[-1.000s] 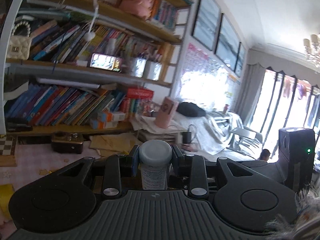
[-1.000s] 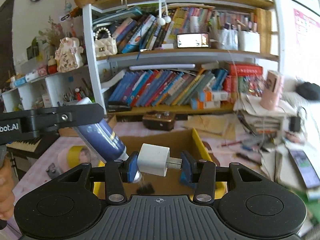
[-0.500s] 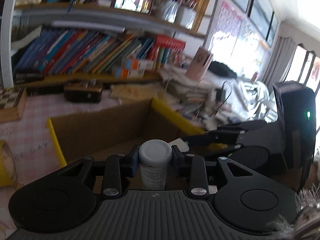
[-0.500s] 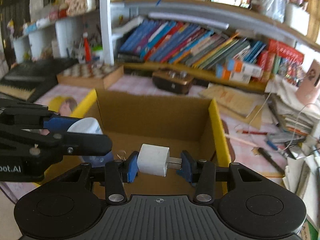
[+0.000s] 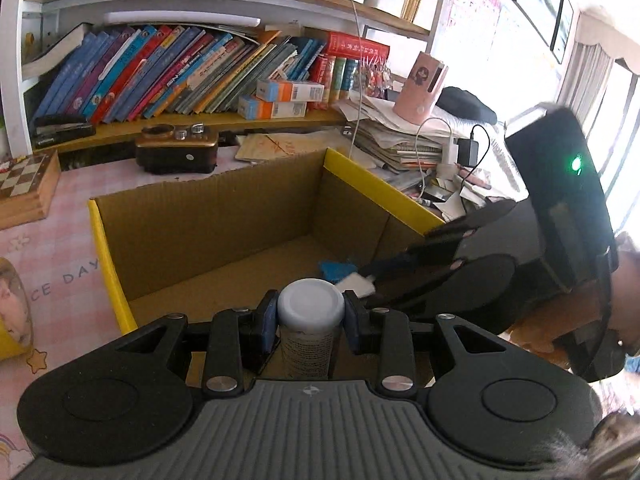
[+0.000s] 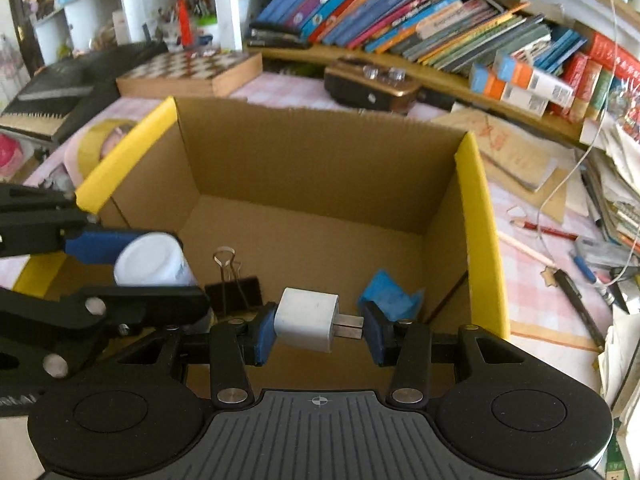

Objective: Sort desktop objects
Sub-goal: 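Lower the charger into the box and open the right tool while the left tool releases the bottle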

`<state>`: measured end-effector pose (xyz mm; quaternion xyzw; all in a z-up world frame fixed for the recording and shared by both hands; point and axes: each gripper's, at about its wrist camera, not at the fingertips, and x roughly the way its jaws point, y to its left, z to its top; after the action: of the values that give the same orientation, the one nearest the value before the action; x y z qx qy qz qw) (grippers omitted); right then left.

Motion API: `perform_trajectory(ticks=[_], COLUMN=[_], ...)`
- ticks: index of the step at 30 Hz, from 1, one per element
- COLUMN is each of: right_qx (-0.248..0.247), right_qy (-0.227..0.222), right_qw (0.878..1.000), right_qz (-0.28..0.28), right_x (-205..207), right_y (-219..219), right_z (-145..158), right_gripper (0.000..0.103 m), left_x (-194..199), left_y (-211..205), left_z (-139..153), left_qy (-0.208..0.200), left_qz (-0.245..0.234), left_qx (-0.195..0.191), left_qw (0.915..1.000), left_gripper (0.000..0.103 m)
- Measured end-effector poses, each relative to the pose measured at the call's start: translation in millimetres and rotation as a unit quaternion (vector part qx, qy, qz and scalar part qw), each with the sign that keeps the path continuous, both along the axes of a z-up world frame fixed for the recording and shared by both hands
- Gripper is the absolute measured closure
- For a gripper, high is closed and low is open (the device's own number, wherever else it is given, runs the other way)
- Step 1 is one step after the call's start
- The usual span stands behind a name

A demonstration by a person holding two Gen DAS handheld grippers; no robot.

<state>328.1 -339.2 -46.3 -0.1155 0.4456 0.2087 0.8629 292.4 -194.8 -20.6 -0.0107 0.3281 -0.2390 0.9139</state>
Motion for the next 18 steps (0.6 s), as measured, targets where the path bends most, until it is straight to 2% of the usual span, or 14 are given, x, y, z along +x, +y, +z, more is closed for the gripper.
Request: perform_trajectory(ticks=[4, 7, 8, 9, 12, 14, 18], right_qx=[0.002, 0.001, 0.007, 0.012, 0.017, 0.023, 0.045], right_qy=[0.0, -0.004, -0.005, -0.008, -0.033, -0.055, -0.086], right_qw=[1.0, 1.0, 1.0, 1.0, 0.999, 0.998, 0.995], right_qz=[0.003, -0.002, -0.003, -0.006, -0.012, -0.017, -0.032], right_x=[-2.7, -1.7, -2.1, -3.7, -12.7, -20.7, -33.6], right_y=[0.8, 0.2, -0.8, -1.4, -0.3, -0.1, -3.0], right_z=[-2.0, -1.3, -0.7, 0.9, 8.7, 16.4, 32.8], right_gripper=[0.059, 0.055, 0.054, 0.053, 0.045, 0.038, 0.038], left_x=[-0.9, -4.0, -6.8, -11.0, -24.8, -33.4, -50.2], left_y=[0.3, 1.3, 2.1, 3.2, 6.2, 7.1, 9.6], left_z=[-0.9, 0.1, 1.7, 4.2, 15.6, 24.1, 41.7], left_qy=[-0.006, -0.021, -0.032, -0.048, -0.091, -0.112, -0.146], left_qz=[0.009, 0.016, 0.017, 0.019, 0.013, 0.016, 0.028], left_qx=[0.002, -0.005, -0.008, -0.011, -0.03, -0.035, -0.039], left_qw=[0.9999, 0.9996, 0.9993, 0.9986, 0.9953, 0.9929, 0.9882], left_gripper=[0.068, 0.047, 0.031, 0.021, 0.011, 0.009, 0.004])
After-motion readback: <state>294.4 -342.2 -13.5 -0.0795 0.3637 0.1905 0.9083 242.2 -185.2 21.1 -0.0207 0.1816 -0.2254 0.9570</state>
